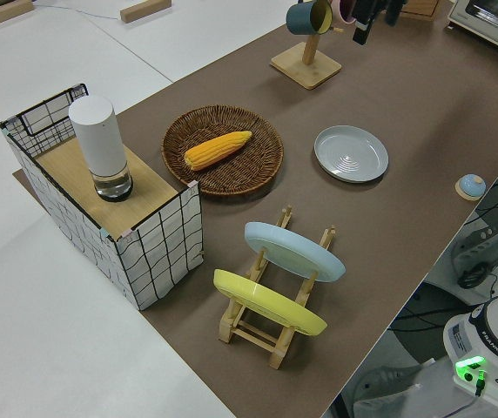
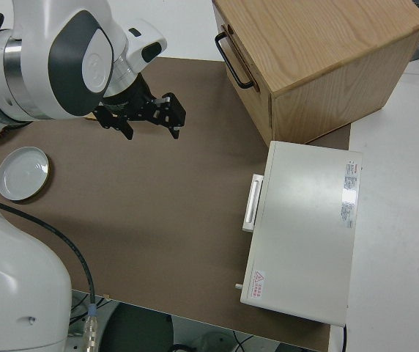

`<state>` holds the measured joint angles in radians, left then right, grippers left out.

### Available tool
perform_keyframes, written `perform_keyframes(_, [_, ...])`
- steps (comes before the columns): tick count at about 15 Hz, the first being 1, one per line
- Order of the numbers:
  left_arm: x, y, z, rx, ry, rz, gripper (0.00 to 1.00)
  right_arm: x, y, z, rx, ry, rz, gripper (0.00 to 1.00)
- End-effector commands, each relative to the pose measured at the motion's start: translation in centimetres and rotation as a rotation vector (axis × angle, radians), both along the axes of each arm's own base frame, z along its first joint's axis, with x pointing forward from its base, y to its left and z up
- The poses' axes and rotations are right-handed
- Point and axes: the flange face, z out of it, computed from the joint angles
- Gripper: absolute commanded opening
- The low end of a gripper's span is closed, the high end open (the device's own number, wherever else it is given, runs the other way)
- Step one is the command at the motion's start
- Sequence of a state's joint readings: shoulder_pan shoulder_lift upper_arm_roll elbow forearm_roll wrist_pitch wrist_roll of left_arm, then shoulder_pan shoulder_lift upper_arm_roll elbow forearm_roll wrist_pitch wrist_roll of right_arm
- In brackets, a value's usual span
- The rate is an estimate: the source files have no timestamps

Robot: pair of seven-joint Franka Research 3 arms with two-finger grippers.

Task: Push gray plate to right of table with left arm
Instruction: 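Move the left gripper toward the edge of the gray plate nearest it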

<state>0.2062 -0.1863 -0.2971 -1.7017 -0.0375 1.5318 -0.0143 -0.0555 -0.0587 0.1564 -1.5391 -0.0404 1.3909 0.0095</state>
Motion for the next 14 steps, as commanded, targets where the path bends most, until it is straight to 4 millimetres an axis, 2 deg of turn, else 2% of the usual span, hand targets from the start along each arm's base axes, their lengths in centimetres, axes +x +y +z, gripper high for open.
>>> perform_keyframes(1, [0.1, 0.2, 0.6, 0.008, 0.003, -0.001, 1.00, -0.4, 0.0, 0.3, 0.001, 0.002, 0.007, 0.996])
perform_keyframes(5, [-0.7, 0.0, 1.1, 0.013, -0.007, 0.002, 1.00, -0.4, 0.0, 0.3, 0.001, 0.002, 0.007, 0.996])
perform_keyframes(9, [-0.9, -0.1, 0.7, 0.011, 0.003, 0.001, 1.00, -0.4, 0.0, 0.3, 0.001, 0.002, 0.007, 0.996])
perform_keyframes(14, [-0.7, 0.7, -1.0, 0.011, 0.030, 0.008, 1.00, -0.4, 0.0, 0.3, 0.001, 0.003, 0.006, 0.996])
